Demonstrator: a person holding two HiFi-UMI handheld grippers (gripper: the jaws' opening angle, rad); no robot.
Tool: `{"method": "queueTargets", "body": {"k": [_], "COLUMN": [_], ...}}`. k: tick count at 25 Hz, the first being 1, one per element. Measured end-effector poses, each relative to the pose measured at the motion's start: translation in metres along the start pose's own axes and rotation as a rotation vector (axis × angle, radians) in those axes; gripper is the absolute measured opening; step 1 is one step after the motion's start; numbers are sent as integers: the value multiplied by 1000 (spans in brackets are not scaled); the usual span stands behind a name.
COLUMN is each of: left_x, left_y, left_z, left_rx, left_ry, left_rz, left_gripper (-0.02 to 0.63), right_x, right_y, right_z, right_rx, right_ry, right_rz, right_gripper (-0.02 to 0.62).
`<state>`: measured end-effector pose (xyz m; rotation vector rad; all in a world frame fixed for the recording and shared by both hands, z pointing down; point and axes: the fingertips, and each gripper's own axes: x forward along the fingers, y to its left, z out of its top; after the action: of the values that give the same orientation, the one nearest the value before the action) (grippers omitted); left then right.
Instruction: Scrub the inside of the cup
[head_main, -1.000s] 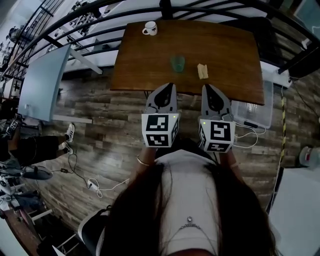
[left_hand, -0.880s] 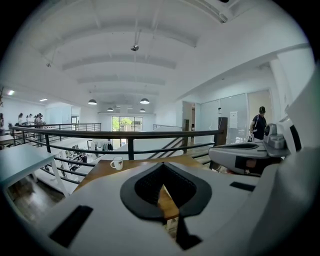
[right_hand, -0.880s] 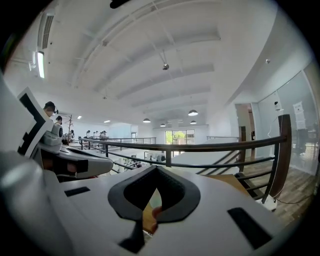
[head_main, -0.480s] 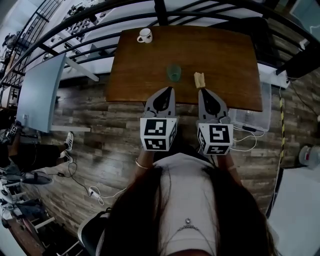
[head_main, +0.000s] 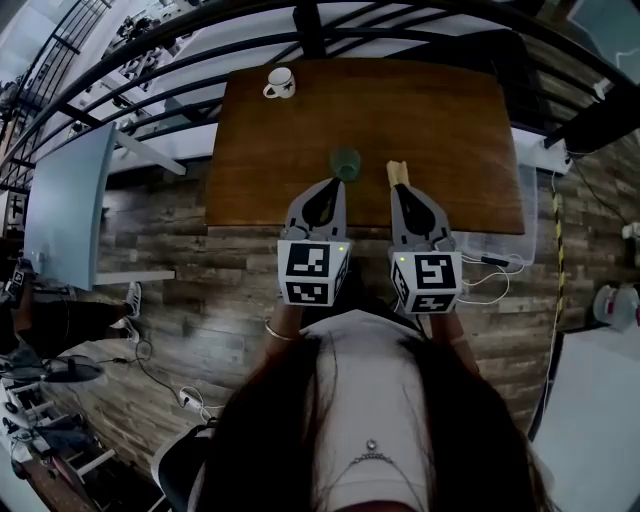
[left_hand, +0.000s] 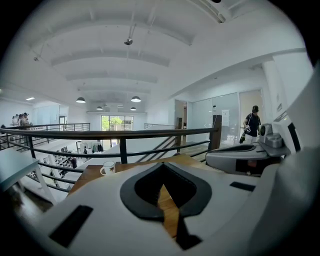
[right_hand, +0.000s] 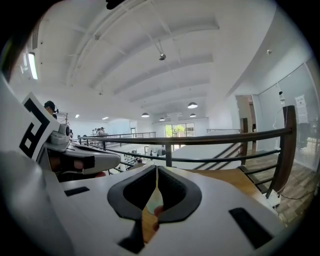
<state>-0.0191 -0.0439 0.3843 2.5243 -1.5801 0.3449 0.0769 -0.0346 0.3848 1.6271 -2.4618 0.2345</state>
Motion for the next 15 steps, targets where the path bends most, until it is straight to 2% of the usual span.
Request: {"method": "queueTargets", "body": {"k": [8,15], "left_x": [28,45], "left_y": [20,34], "left_z": [-7,-18], "left_rx": [24,7], "left_ry": [13,20], "left_rz": [-84,-135], "left_gripper": [9,9], "right_x": [38,59], "right_y": [1,-3], "right_z": [-1,-7], "right_rx": [17,28], "right_ry": [31,70], "right_rz": [-5,-39], "right_gripper": [38,38]}}
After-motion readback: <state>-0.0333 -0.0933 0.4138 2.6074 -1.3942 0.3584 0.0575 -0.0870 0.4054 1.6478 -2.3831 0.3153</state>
